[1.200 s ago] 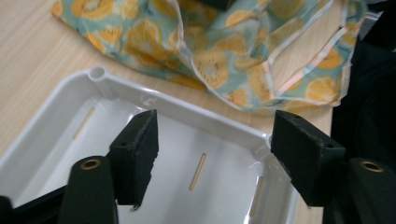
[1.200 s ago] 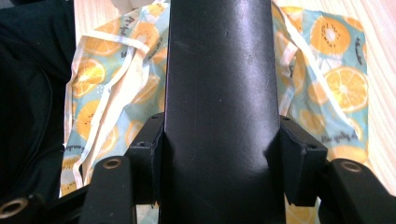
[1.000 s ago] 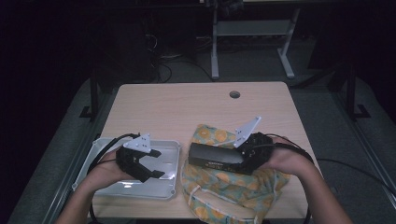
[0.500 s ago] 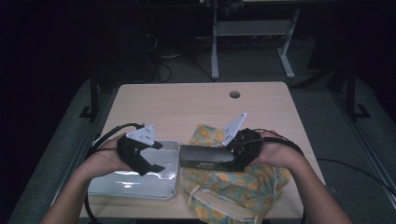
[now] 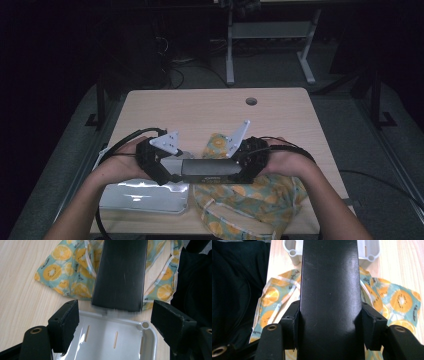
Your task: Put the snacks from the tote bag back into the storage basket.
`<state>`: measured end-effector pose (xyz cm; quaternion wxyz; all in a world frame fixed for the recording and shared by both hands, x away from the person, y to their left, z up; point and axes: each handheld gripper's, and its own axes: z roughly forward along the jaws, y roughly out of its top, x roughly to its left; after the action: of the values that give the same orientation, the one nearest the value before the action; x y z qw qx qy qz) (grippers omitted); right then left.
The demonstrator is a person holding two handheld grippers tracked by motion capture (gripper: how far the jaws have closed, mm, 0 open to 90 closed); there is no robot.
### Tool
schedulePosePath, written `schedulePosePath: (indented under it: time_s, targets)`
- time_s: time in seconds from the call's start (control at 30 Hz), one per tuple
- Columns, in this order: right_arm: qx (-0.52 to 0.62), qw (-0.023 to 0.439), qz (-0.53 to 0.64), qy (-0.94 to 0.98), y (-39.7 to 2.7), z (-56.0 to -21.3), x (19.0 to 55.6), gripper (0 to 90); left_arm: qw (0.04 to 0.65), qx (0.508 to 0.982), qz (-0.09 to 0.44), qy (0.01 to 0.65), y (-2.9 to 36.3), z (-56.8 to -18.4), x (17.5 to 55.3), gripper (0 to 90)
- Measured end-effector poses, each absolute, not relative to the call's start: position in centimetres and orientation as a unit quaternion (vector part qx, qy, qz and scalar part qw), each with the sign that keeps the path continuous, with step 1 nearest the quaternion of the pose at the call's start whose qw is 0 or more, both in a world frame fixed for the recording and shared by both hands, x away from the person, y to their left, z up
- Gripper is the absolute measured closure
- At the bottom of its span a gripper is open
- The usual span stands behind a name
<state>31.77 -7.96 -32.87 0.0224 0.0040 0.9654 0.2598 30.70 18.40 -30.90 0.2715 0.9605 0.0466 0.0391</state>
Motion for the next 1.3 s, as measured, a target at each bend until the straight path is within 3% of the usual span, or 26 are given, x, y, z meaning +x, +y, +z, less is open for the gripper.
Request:
schedulePosePath:
  time_s: [0.7,1.3]
  targets:
    - [-0.013,0.02,0.271,0.962,-5.3,-32.5,31.8,41.6,0.219,0.975,0.046,0.015,14.5,-31.7,30.6,23.7]
    - [-0.014,0.018,0.277,0.961,-5.3,-32.4,31.9,41.6,0.21,0.977,0.033,0.012,13.6,-32.0,30.9,38.1]
